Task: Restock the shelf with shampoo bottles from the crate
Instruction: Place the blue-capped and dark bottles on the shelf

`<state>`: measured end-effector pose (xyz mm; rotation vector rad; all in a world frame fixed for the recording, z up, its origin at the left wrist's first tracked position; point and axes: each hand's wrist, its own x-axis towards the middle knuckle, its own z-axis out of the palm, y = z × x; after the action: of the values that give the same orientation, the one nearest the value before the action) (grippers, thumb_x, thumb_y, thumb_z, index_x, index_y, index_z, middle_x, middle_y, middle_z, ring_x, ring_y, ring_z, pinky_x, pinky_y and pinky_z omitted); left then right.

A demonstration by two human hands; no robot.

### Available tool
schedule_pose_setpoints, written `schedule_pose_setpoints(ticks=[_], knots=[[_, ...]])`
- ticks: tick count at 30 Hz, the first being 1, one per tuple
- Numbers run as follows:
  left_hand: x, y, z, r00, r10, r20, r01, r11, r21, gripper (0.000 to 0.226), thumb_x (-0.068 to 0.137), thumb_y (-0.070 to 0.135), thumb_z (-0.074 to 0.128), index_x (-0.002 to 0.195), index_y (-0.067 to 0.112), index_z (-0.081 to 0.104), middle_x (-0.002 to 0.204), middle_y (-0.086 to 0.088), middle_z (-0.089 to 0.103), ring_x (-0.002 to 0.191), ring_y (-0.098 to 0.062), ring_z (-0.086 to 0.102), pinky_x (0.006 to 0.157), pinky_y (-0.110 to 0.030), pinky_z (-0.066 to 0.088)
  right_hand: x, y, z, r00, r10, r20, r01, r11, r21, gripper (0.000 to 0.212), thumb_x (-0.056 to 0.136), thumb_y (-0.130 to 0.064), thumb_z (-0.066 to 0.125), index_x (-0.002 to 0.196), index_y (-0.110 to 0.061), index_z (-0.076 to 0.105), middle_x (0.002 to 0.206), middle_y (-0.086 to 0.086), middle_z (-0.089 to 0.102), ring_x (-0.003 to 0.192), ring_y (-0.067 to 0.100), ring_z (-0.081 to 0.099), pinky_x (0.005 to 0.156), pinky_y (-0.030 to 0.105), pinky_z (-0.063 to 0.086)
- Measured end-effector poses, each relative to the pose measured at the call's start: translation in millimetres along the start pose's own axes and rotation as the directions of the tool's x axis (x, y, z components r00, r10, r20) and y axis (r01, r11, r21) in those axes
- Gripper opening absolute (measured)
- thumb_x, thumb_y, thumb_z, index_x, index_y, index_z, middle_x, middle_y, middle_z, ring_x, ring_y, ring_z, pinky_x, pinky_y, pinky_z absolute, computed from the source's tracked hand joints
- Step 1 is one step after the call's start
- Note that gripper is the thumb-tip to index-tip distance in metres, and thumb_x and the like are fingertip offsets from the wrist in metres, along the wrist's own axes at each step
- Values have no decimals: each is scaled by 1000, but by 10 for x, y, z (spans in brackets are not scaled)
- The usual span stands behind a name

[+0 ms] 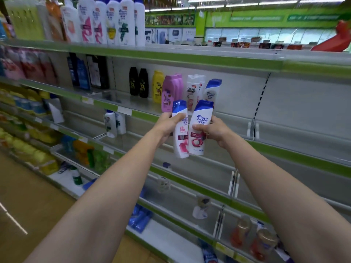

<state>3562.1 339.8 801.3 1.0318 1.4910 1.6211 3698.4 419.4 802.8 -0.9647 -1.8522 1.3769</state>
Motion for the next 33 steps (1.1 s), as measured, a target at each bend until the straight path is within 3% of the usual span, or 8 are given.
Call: schedule_pose_setpoints(ticks=[3,6,9,13,19,24,30,33], knots=[[166,11,-28,1000,18,7,-18,999,-29,27,92,17,59,111,0,52,85,-10,66,72,-20,64,70,-34,55,108,-25,-52,999,10,-30,-10,1000,6,44,81,-5,71,121,-7,54,116,11,65,95,25,62,78,37,51],[375,42,-79,998,55,41,-53,998,-31,16,95,19,54,101,4,53,86,-10,66,74,-21,64,76,-37,54,237,-91,-80,998,6,-63,-5,1000,3,43,81,-6,70,121,-8,53,115,10,65,95,25,62,74,34,52],[598,92,-145,993,83,85,-79,996,-44,11,97,17,50,90,10,55,85,-9,65,73,-19,63,71,-34,52,404,-157,-93,992,-5,-125,8,1000,19,37,82,-4,69,115,-10,52,112,9,63,96,24,60,81,38,49],[927,190,-237,981,72,181,-67,997,-33,14,97,18,49,99,7,57,88,-8,67,76,-19,64,74,-34,53,698,-240,-125,973,-22,-229,28,999,25,25,81,-7,70,97,-15,53,108,9,64,95,24,61,85,41,51],[1367,273,-242,967,95,238,-82,995,-65,22,97,15,48,113,2,55,92,-10,67,80,-21,65,77,-36,54,1151,-223,-161,927,-4,-375,-4,1000,-21,44,73,-10,78,110,-10,54,110,10,67,101,29,64,89,45,52],[1697,301,-219,953,104,283,-79,992,-101,17,97,13,48,109,2,55,92,-11,66,81,-22,65,80,-37,53,1371,-188,-162,906,18,-422,-34,999,-31,44,74,-9,78,107,-14,49,110,9,64,103,29,62,93,46,51],[1990,229,-151,935,102,341,-70,992,-104,8,95,10,50,94,7,57,90,-11,66,80,-23,64,82,-40,52,1520,-119,-121,875,37,-483,-57,998,-26,44,78,-9,74,108,-17,43,109,6,61,99,26,61,88,44,52],[2042,179,-99,926,95,365,-43,988,-148,15,95,7,50,107,0,56,89,-10,65,79,-21,63,78,-36,53,1564,-97,-106,857,45,-513,-76,996,-40,44,80,-9,72,108,-15,39,115,9,61,98,26,61,81,40,51]])
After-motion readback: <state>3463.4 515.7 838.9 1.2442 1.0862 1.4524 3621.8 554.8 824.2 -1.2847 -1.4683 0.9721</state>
